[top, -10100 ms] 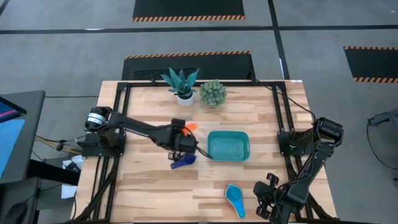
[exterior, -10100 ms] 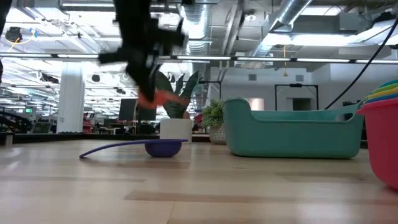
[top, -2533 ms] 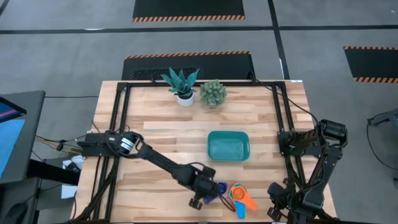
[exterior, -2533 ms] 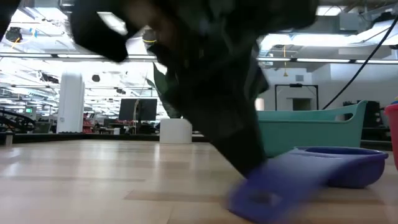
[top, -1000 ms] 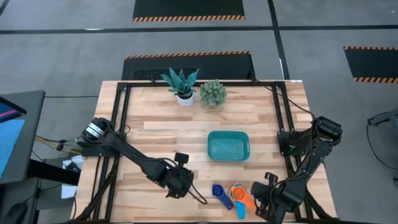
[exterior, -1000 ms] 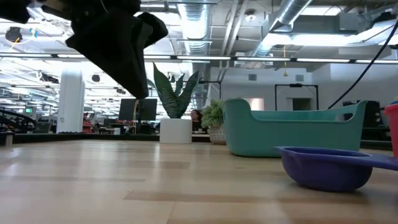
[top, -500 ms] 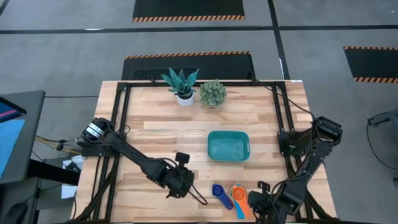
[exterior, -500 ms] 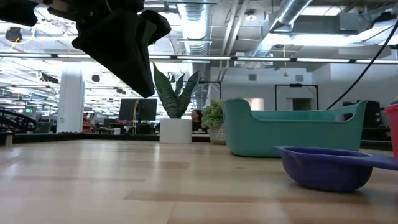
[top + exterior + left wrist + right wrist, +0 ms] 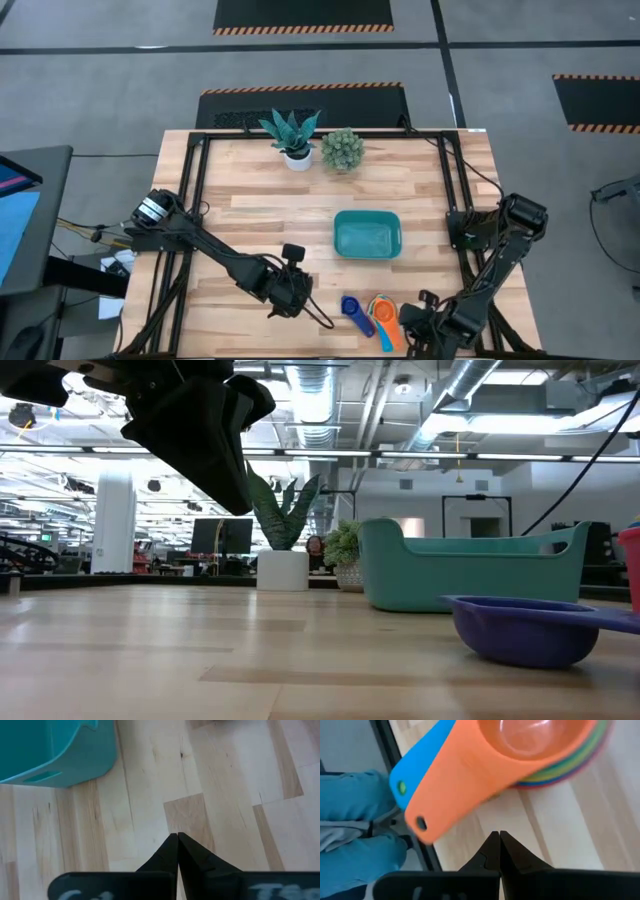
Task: Nest measuring cups in basket
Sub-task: Adjust the orange measuring cup, then stack the violet measuring cup on top of the orange measuring cup
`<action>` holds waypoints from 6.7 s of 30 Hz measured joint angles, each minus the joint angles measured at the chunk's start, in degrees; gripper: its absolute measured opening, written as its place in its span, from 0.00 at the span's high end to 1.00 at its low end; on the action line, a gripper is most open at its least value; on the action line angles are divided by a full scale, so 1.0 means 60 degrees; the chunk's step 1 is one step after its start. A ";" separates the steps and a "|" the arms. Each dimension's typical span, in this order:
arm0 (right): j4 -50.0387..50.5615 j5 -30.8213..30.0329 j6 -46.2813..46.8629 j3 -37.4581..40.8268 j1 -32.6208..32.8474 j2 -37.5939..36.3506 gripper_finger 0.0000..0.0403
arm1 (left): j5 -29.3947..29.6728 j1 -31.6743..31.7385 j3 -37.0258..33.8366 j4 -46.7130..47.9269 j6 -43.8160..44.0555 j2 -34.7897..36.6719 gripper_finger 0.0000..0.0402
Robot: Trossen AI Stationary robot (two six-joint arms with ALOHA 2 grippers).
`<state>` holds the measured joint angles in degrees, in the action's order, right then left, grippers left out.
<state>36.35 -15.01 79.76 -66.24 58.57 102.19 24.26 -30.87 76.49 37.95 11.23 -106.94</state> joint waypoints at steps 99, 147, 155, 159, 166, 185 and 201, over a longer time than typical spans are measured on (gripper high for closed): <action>0.5523 0.0921 -0.6770 -0.9049 -0.3545 0.5039 0.42 | 0.1779 -0.1625 -0.2925 -0.0084 0.2556 0.1249 1.00; 0.3633 0.1948 -0.6614 -0.6878 -0.4168 0.5035 0.49 | 0.1856 -0.1625 -0.2925 -0.0529 0.2340 0.1249 1.00; 0.3338 0.2015 -0.6689 -0.6878 -0.4249 0.5035 0.85 | 0.1856 -0.1625 -0.2925 -0.0507 0.2337 0.1249 1.00; 0.3038 0.2005 -0.7020 -0.6892 -0.4325 0.5021 0.97 | 0.1856 -0.1625 -0.2925 -0.0502 0.2228 0.1249 1.00; 0.2555 0.1998 -0.7305 -0.6892 -0.4416 0.5021 0.98 | 0.1856 -0.1625 -0.2925 -0.0502 0.2056 0.1249 1.00; 0.8518 -0.1874 -0.4622 -1.1149 -0.3222 0.5050 0.99 | 0.1838 -0.1625 -0.2925 -0.0528 0.2818 0.1249 1.00; 0.8926 -0.1803 0.3222 -1.1066 -0.1571 0.4737 0.99 | 0.2023 -0.1466 -0.2925 -0.0589 0.5469 0.1246 1.00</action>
<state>89.91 -25.83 99.09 -132.63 49.14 130.61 36.40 -39.67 58.94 34.42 44.05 -99.46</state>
